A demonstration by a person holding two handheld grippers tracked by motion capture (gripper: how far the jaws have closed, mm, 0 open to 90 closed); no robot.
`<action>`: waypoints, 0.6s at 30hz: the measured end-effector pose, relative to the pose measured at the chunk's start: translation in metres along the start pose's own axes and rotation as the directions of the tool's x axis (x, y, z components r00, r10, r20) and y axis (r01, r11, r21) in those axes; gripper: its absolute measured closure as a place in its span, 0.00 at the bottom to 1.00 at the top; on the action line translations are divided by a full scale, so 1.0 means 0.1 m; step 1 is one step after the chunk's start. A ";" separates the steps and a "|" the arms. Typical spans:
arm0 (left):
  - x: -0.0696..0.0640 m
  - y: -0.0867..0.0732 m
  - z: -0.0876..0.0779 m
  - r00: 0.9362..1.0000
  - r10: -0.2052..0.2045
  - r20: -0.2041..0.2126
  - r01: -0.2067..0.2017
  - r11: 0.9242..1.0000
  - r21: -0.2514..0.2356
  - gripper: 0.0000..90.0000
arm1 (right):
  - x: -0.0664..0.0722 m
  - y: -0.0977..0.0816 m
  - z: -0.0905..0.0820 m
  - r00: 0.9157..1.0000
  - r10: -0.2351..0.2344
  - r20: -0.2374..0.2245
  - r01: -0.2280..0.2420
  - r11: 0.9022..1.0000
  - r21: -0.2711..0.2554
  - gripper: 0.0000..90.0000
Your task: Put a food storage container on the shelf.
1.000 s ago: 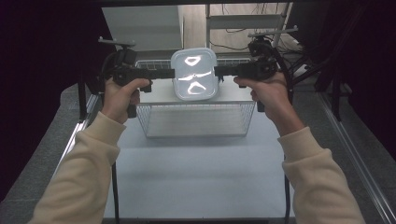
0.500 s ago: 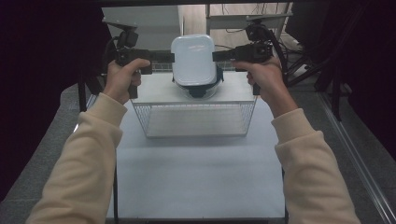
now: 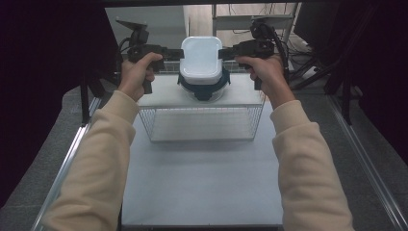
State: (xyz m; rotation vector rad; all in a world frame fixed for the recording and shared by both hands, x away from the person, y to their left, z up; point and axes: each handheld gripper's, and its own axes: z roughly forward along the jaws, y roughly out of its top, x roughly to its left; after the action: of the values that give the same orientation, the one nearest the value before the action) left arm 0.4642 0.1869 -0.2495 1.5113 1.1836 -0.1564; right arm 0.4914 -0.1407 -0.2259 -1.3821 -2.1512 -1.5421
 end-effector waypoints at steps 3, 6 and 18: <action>0.08 0.02 0.08 0.999 -0.045 0.013 0.045 0.999 -0.013 0.81 | -0.08 0.02 0.03 0.999 0.045 -0.013 -0.045 0.999 -0.002 0.77; 0.12 0.02 0.14 0.998 -0.056 0.002 0.056 0.998 -0.013 0.79 | -0.18 0.03 0.08 0.995 0.095 -0.027 -0.095 0.995 -0.005 0.74; 0.06 -0.02 0.13 1.000 -0.013 -0.014 0.012 0.999 -0.041 0.59 | -0.22 -0.02 0.12 0.993 0.110 -0.033 -0.112 0.993 -0.050 0.44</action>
State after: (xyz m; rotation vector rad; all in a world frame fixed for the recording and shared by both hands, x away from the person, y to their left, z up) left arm 0.4722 0.1797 -0.2596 1.4713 1.2011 -0.1289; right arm 0.5069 -0.1445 -0.2455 -1.4575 -1.9945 -1.5767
